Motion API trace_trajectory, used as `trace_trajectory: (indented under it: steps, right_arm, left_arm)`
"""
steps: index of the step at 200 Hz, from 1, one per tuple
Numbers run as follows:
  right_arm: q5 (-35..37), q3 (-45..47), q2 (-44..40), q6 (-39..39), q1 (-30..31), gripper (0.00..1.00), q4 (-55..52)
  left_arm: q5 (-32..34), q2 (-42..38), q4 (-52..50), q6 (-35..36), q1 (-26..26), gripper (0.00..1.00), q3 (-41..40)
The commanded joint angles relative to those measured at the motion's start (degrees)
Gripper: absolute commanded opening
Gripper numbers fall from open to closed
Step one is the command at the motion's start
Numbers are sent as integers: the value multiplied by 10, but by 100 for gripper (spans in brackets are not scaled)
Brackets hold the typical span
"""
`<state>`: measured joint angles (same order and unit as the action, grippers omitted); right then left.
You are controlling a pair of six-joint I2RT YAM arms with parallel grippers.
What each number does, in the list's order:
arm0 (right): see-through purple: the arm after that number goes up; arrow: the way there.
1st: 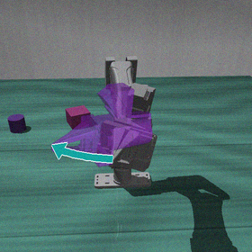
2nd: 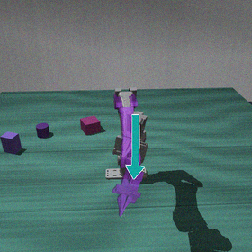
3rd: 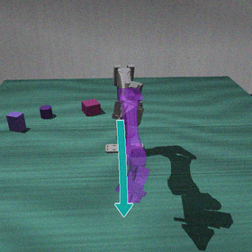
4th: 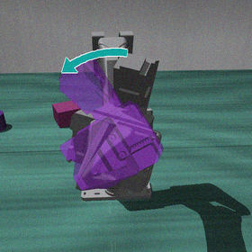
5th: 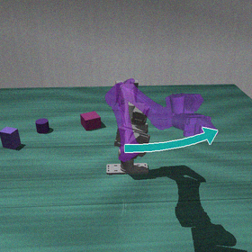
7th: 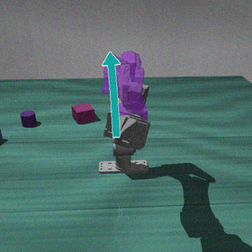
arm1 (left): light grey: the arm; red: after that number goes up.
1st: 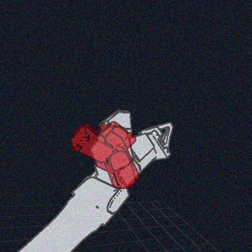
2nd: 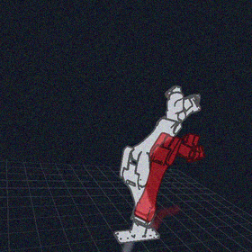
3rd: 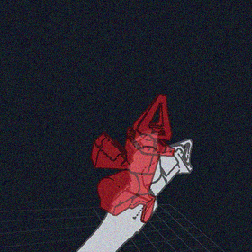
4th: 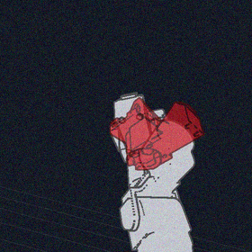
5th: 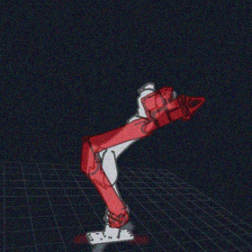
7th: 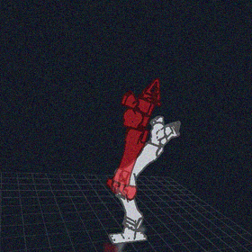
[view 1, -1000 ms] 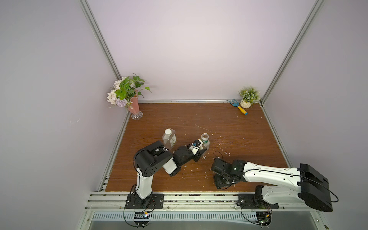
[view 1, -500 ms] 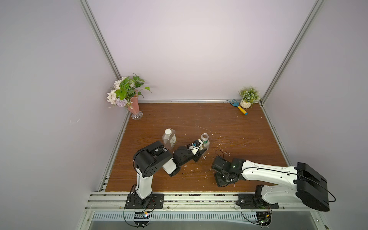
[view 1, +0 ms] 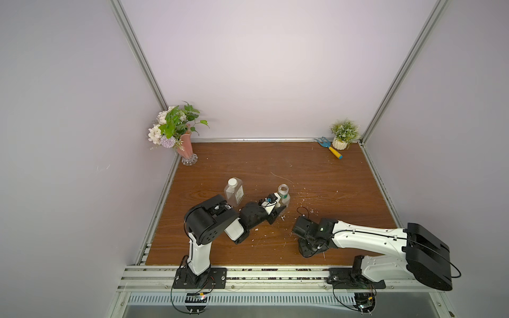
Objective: Screw on the bottle caps
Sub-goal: Screw the bottle cap onto the plastic bottle.
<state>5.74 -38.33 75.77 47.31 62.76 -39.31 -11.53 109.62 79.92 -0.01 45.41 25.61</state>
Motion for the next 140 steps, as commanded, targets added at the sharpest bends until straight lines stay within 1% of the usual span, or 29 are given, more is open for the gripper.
trace_trajectory:
  steps: [1,22,38,68,108,140]
  right_arm:
    - [9,-5,1,-9,-5,48,-1]
    - [9,-5,2,-14,-10,46,1]
    - [7,-7,3,-17,-13,40,-1]
    - [18,-35,-6,-27,-17,38,-39]
    - [27,-128,-43,-66,-58,37,-113]
    - [31,-228,-54,-113,-95,37,-174]
  left_arm:
    - [-16,-1,-45,7,-6,42,-12]
    - [-19,-2,-45,7,-5,42,-13]
    - [-19,-3,-45,7,-4,42,-13]
    - [-25,-6,-46,9,-5,42,-14]
    - [-43,-6,-44,9,2,42,-13]
    - [-54,-6,-44,11,12,42,-11]
